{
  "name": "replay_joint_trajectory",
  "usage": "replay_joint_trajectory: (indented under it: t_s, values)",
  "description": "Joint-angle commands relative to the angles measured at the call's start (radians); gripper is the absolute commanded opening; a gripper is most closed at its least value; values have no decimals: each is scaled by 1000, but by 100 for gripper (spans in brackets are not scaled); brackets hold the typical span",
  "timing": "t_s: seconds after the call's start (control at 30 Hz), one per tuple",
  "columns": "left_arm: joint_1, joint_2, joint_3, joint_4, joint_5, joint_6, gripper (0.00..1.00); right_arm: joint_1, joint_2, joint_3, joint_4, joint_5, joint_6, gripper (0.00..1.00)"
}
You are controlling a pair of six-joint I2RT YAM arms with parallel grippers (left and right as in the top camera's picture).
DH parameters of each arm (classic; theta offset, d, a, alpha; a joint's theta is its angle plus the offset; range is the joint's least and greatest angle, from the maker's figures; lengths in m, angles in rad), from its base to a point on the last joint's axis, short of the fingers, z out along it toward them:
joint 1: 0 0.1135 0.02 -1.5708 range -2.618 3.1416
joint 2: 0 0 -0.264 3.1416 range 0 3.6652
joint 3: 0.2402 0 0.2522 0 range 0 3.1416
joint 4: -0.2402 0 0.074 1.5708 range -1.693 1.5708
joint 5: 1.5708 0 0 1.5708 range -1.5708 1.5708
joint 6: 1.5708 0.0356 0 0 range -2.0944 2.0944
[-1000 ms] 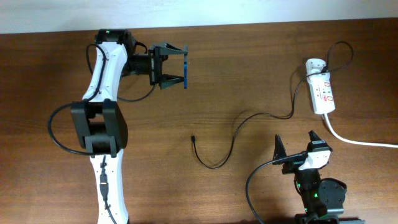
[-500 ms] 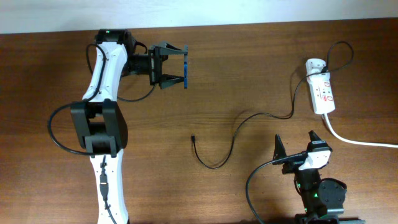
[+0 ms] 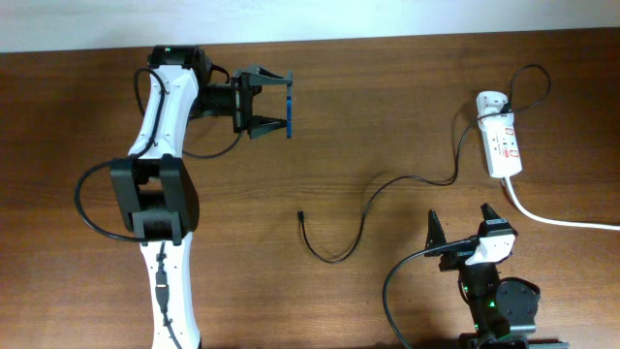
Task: Plug charger to phone and switch on socket
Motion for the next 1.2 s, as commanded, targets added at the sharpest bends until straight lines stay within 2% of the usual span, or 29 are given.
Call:
replay_joint_trajectory:
  t_s: [0.0, 0.73, 0.8, 0.9, 0.97, 1.07, 1.13, 1.17]
  values:
    - [5, 5, 26, -5, 56, -5, 77, -6, -6, -5, -6, 2, 8, 98]
    - [5, 5, 26, -5, 56, -6, 77, -6, -6, -5, 2, 5, 8, 98]
    - [5, 5, 26, -5, 56, -6, 77, -5, -6, -5, 49, -101, 82, 98]
    - [5, 5, 26, -5, 56, -6, 77, -5, -6, -5, 93, -520, 369, 98]
    - [5, 5, 26, -5, 56, -6, 77, -5, -6, -5, 196, -532, 462, 98]
    - [5, 5, 26, -5, 56, -6, 78, -6, -6, 0, 492, -522, 481, 99]
    - [5, 5, 26, -5, 56, -6, 78, -6, -6, 38, 552, -463, 484, 98]
    - [5, 5, 26, -5, 56, -6, 78, -6, 4, 108, 516, -411, 484, 98]
